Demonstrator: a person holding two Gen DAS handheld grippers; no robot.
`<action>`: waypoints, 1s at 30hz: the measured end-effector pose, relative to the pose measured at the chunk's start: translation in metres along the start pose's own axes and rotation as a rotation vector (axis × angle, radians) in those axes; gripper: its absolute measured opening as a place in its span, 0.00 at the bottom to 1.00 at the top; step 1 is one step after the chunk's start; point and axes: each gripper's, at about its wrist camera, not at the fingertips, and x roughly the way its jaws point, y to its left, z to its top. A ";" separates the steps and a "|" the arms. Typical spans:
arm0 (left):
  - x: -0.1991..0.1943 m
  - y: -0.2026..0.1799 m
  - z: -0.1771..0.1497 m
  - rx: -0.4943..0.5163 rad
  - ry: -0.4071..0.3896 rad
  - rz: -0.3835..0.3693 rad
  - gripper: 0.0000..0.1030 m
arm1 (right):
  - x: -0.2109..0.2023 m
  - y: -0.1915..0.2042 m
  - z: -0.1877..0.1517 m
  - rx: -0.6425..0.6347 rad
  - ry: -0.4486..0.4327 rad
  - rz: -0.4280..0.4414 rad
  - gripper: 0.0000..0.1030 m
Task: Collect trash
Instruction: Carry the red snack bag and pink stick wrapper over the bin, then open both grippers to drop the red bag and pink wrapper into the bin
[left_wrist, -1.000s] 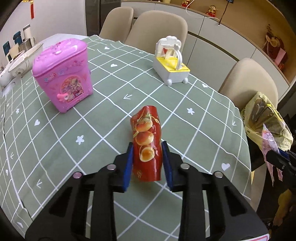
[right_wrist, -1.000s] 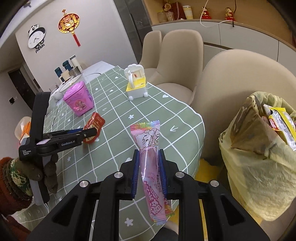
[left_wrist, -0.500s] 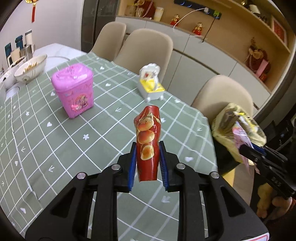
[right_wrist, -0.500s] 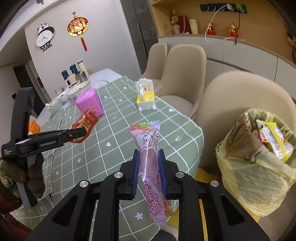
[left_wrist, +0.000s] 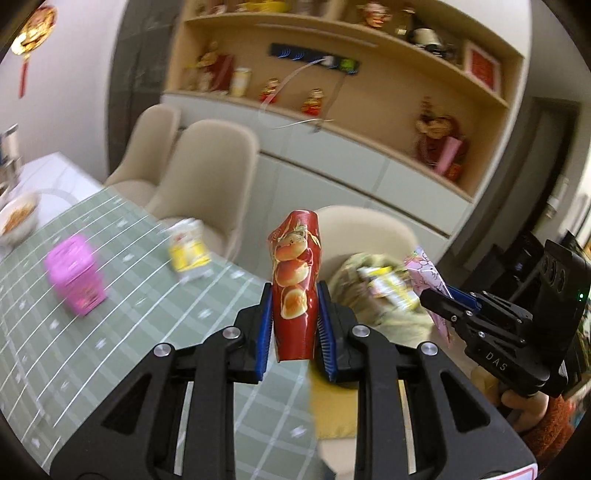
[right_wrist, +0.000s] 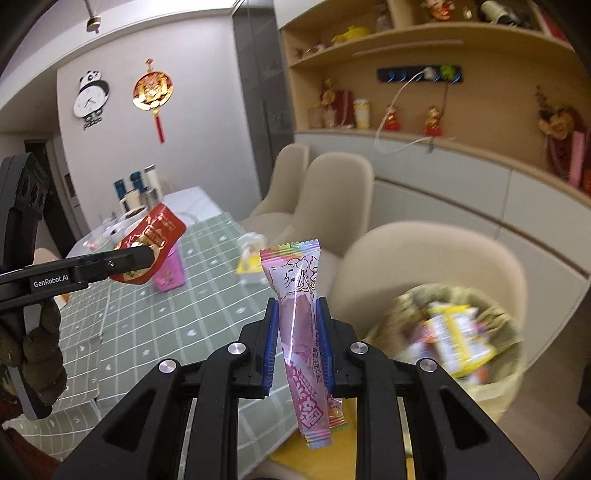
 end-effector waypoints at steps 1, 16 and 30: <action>0.007 -0.012 0.006 0.014 -0.004 -0.026 0.21 | -0.007 -0.010 0.004 0.003 -0.010 -0.024 0.20; 0.204 -0.125 0.020 0.164 0.259 -0.244 0.21 | -0.039 -0.164 0.006 0.174 0.023 -0.308 0.20; 0.286 -0.136 0.008 0.155 0.421 -0.298 0.61 | 0.023 -0.195 0.001 0.193 0.131 -0.288 0.20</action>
